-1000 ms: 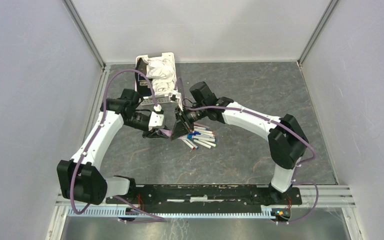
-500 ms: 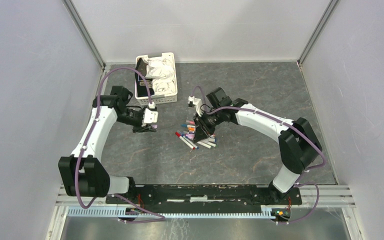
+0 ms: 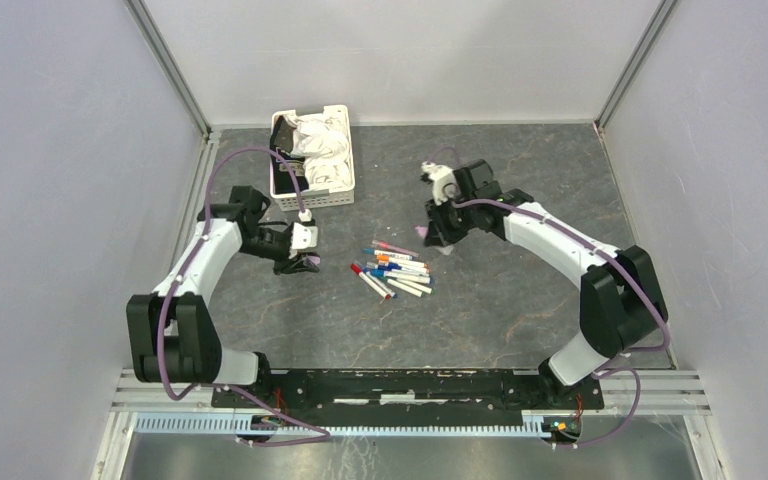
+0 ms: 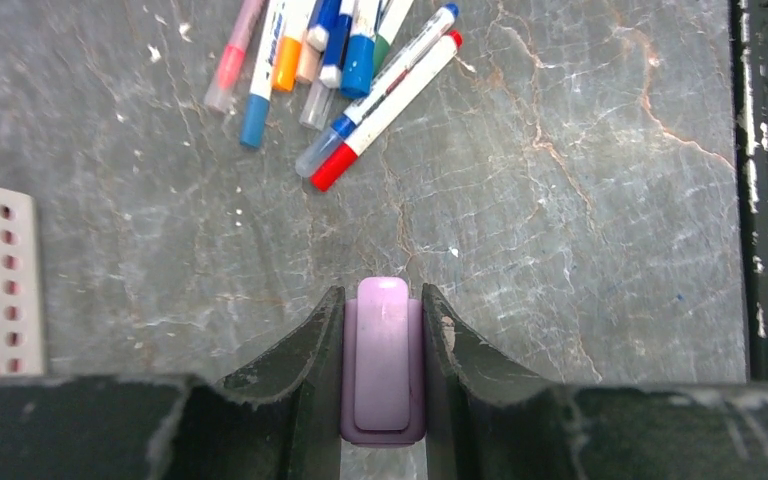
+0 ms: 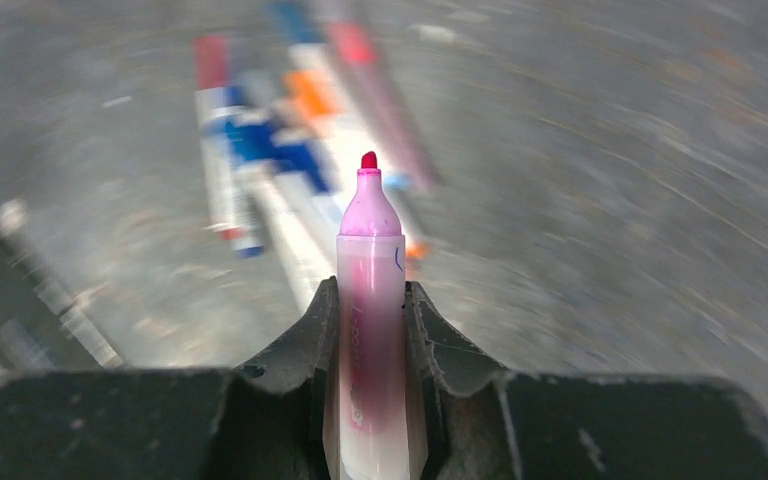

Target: Open the pen caps

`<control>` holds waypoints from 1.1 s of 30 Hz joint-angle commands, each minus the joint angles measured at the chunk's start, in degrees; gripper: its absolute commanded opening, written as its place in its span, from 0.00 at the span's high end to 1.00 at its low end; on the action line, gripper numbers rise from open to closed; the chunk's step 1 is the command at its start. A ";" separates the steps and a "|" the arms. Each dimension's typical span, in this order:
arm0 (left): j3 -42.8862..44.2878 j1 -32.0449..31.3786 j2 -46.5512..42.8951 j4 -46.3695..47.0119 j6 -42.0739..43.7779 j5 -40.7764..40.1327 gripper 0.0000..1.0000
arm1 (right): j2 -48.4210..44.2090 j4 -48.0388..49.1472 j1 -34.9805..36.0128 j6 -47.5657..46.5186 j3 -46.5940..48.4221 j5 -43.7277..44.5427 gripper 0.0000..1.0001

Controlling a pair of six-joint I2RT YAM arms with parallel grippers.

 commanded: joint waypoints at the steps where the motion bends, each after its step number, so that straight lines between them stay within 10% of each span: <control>1: -3.12 -0.08 3.36 18.51 -13.81 -0.43 0.89 | -1.84 5.82 -3.60 4.74 -6.50 18.81 1.00; 11: -4.40 -0.26 6.37 31.29 -32.44 -7.44 0.54 | -0.43 15.73 -4.57 7.14 -18.48 22.01 0.97; 19: -3.84 -0.07 4.73 35.06 -43.38 -9.21 0.08 | -3.83 15.70 -4.58 6.67 -20.51 23.28 0.51; 23: -0.17 0.32 1.74 31.64 -47.03 -8.29 0.00 | -8.41 14.39 -4.45 5.95 -18.00 22.66 0.37; 33: 15.69 4.87 -1.71 18.11 -56.78 -8.19 0.00 | -1.23 10.28 6.53 -0.49 -2.24 17.37 0.38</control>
